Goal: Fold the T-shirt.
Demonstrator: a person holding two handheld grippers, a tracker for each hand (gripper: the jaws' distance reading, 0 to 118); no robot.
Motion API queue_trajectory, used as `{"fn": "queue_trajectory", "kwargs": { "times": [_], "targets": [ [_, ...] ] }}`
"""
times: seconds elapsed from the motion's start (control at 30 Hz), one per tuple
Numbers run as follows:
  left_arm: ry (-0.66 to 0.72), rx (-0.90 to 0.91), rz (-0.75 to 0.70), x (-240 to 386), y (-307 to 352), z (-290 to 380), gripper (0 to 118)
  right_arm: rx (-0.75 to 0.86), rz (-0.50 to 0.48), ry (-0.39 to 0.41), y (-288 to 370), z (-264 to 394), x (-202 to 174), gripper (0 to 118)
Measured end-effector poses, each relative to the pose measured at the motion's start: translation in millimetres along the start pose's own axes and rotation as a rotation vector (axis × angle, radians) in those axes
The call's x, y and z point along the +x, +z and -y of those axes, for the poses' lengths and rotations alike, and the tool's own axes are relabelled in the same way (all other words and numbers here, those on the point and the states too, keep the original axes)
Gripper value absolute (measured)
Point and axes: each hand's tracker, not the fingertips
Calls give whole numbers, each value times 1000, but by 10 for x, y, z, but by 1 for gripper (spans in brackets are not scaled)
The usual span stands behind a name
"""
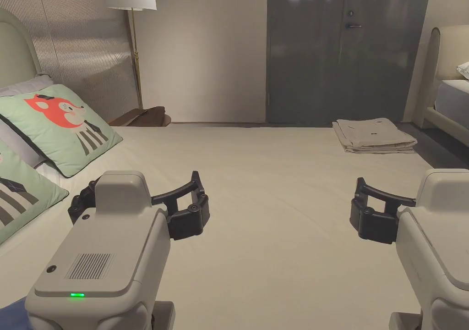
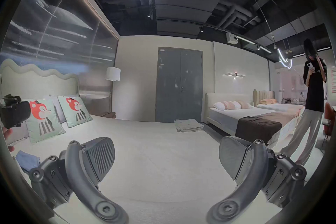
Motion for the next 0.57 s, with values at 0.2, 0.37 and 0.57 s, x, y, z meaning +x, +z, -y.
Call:
{"fn": "queue_trajectory", "kwargs": {
  "times": [0.2, 0.37, 0.57],
  "targets": [
    [-1, -4, -2, -18, -24, 14, 111, -23, -32, 1, 40, 1, -12, 114],
    [-4, -8, -2, -13, -34, 27, 111, -40, -19, 38, 7, 12, -24, 114],
    [-8, -12, 0, 3, -18, 21, 111, -24, -17, 13, 34, -3, -17, 114]
  ]
}}
